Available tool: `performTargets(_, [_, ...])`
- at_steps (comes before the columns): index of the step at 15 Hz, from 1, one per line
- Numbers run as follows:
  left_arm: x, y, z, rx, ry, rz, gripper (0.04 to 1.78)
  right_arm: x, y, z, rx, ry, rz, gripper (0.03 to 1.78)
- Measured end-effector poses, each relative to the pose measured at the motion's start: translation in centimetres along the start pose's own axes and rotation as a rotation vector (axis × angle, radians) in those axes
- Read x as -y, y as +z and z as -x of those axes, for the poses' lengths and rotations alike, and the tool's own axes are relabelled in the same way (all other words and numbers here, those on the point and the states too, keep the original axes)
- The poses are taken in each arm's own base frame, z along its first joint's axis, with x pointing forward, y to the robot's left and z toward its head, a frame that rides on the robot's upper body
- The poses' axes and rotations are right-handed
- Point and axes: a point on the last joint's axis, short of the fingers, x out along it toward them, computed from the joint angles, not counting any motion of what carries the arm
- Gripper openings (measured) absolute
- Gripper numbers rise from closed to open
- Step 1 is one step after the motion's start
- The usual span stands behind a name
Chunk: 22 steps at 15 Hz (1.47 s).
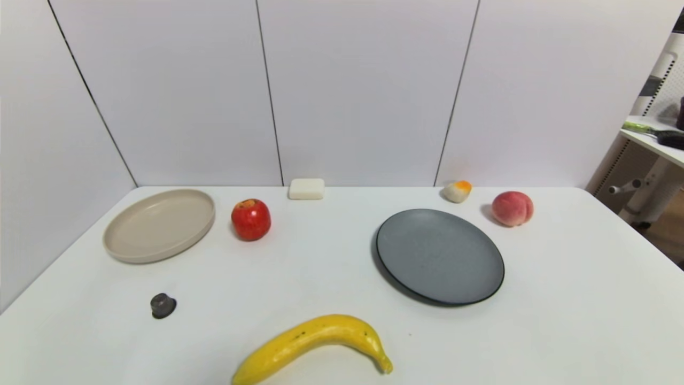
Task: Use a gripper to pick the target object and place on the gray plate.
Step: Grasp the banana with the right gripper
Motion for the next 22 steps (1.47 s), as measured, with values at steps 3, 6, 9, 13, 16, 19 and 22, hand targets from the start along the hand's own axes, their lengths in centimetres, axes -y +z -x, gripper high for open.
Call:
performTargets(3, [0.0, 0.0, 0.0, 0.000, 0.000, 0.000, 1.69, 0.0, 0.0, 0.0, -0.002, 0.000, -0.001, 1.70])
performTargets(6, [0.0, 0.0, 0.0, 0.000, 0.000, 0.000, 1.69, 0.0, 0.0, -0.2, -0.052, -0.004, 0.005, 1.70])
performTargets(9, [0.0, 0.0, 0.0, 0.000, 0.000, 0.000, 1.69, -0.2, 3.0, 0.2, -0.092, 0.002, -0.001, 1.70])
performTargets(13, [0.0, 0.0, 0.0, 0.000, 0.000, 0.000, 1.69, -0.7, 10.6, -0.9, -0.170, 0.061, 0.000, 1.70])
performTargets(16, [0.0, 0.0, 0.0, 0.000, 0.000, 0.000, 1.69, -1.5, 15.7, -4.9, -0.272, 0.183, 0.015, 1.70])
performTargets(19, [0.0, 0.0, 0.0, 0.000, 0.000, 0.000, 1.69, -2.8, 18.0, -11.2, -0.410, 0.332, 0.089, 1.70])
performTargets(22, [0.0, 0.0, 0.0, 0.000, 0.000, 0.000, 1.69, -5.8, 18.6, -17.8, -0.520, 0.502, 0.175, 1.70])
